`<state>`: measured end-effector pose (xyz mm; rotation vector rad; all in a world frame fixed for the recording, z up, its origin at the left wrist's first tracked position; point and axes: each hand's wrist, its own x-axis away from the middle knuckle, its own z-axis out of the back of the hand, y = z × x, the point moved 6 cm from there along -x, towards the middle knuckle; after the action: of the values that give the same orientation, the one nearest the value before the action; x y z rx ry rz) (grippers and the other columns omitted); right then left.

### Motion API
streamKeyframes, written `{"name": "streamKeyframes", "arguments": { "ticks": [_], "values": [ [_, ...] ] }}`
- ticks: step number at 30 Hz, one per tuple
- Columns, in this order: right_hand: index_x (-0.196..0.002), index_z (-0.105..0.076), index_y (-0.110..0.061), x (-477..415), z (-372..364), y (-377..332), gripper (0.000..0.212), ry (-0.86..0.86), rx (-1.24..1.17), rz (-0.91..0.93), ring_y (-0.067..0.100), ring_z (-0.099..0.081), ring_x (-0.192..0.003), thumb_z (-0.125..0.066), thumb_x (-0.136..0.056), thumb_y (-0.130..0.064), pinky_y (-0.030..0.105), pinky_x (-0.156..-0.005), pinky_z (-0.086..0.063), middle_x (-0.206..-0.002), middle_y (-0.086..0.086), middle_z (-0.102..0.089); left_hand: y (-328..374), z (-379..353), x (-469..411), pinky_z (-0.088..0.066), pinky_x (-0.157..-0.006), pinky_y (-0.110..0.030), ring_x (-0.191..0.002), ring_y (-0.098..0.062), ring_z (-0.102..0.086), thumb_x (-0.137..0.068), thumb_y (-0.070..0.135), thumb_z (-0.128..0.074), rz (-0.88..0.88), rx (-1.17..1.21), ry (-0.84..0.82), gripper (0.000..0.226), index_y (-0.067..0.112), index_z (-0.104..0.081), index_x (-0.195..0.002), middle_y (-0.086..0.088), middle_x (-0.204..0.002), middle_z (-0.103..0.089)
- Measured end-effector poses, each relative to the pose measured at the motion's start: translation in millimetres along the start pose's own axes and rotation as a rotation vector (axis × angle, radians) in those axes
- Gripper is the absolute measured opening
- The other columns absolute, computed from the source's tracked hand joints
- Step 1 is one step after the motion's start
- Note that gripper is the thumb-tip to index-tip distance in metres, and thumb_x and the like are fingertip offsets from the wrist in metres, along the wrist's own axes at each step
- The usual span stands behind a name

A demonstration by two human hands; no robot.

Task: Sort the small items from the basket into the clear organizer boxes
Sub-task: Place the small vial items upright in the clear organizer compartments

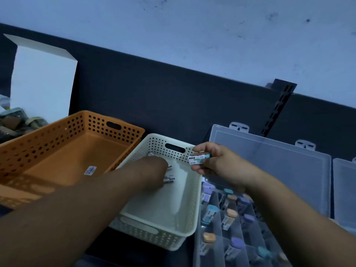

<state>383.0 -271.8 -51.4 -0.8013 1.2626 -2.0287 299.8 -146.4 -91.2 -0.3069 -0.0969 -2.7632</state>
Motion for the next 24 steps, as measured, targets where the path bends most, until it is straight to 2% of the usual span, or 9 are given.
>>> {"name": "streamKeyframes", "arguments": {
  "ticks": [3,6,9,11,13,16,18,21,24],
  "values": [
    [-0.097,-0.054,-0.017,12,12,6,0.029,0.002,-0.057,-0.031,0.014,-0.067,-0.083,-0.036,-0.100,0.005,0.021,-0.072,-0.055,-0.094,0.018,-0.065,1,4,0,-0.038,-0.080,-0.031,-0.101,-0.021,-0.053,-0.093,0.035,-0.056,-0.022,0.082,0.060,0.025,0.015,-0.056,-0.108,-0.005,-0.114,-0.059],
    [-0.097,-0.057,-0.013,25,24,7,0.025,0.002,-0.068,-0.005,0.018,-0.067,-0.082,-0.039,-0.099,0.004,0.018,-0.064,-0.056,-0.091,0.020,-0.066,-2,10,4,-0.040,-0.069,-0.028,-0.089,-0.015,-0.053,-0.088,0.030,-0.064,-0.037,0.201,0.131,0.013,0.024,-0.053,-0.092,0.001,-0.099,-0.058],
    [-0.099,-0.057,-0.008,40,44,5,0.018,0.066,-0.011,0.091,0.013,-0.064,-0.066,-0.047,-0.096,0.007,0.018,-0.058,-0.053,-0.072,0.008,-0.068,3,29,12,-0.052,-0.074,-0.030,-0.086,-0.013,-0.060,-0.085,0.024,-0.069,-0.066,0.438,0.207,0.009,0.025,-0.062,-0.091,0.004,-0.094,-0.062],
    [-0.096,-0.055,-0.006,52,62,6,0.018,0.122,-0.013,0.140,0.010,-0.062,-0.056,-0.052,-0.092,0.011,0.017,-0.053,-0.052,-0.061,0.002,-0.065,12,50,20,-0.053,-0.071,-0.028,-0.078,-0.011,-0.063,-0.087,0.016,-0.067,-0.088,0.630,0.270,0.010,0.022,-0.068,-0.095,0.002,-0.088,-0.067],
    [-0.090,-0.055,-0.007,66,80,5,0.018,0.154,0.031,0.180,0.013,-0.062,-0.059,-0.055,-0.090,0.012,0.017,-0.056,-0.053,-0.066,0.006,-0.065,28,69,28,-0.054,-0.070,-0.029,-0.070,-0.013,-0.065,-0.088,0.009,-0.064,-0.127,0.794,0.309,0.014,0.020,-0.070,-0.094,-0.003,-0.083,-0.070],
    [-0.089,-0.059,-0.006,87,104,7,0.017,0.175,0.083,0.212,0.014,-0.059,-0.065,-0.052,-0.091,0.010,0.018,-0.062,-0.052,-0.080,0.018,-0.063,60,89,37,-0.056,-0.083,-0.038,-0.083,-0.024,-0.070,-0.088,0.007,-0.064,-0.234,0.929,0.329,0.015,0.019,-0.071,-0.094,-0.008,-0.085,-0.072],
    [-0.095,-0.061,-0.002,102,122,12,0.015,0.204,0.086,0.216,0.012,-0.059,-0.064,-0.052,-0.092,0.009,0.017,-0.062,-0.053,-0.083,0.019,-0.060,86,94,40,-0.055,-0.085,-0.041,-0.079,-0.022,-0.070,-0.085,0.008,-0.067,-0.300,0.933,0.334,0.015,0.020,-0.070,-0.094,-0.004,-0.080,-0.072],
    [-0.095,-0.061,-0.007,123,152,23,0.017,0.291,0.121,0.207,0.011,-0.060,-0.064,-0.061,-0.086,0.008,0.014,-0.060,-0.050,-0.077,0.009,-0.058,128,94,40,-0.055,-0.079,-0.043,-0.069,-0.017,-0.065,-0.079,0.007,-0.073,-0.365,0.940,0.321,0.014,0.016,-0.066,-0.087,-0.003,-0.072,-0.070],
    [-0.086,-0.063,-0.010,140,174,33,0.016,0.349,0.236,0.186,0.014,-0.059,-0.069,-0.070,-0.081,0.003,0.022,-0.065,-0.049,-0.072,0.003,-0.062,165,94,40,-0.055,-0.066,-0.036,-0.065,-0.018,-0.065,-0.079,0.007,-0.073,-0.408,0.940,0.306,0.010,0.012,-0.065,-0.082,-0.008,-0.076,-0.071]
  ]
}}
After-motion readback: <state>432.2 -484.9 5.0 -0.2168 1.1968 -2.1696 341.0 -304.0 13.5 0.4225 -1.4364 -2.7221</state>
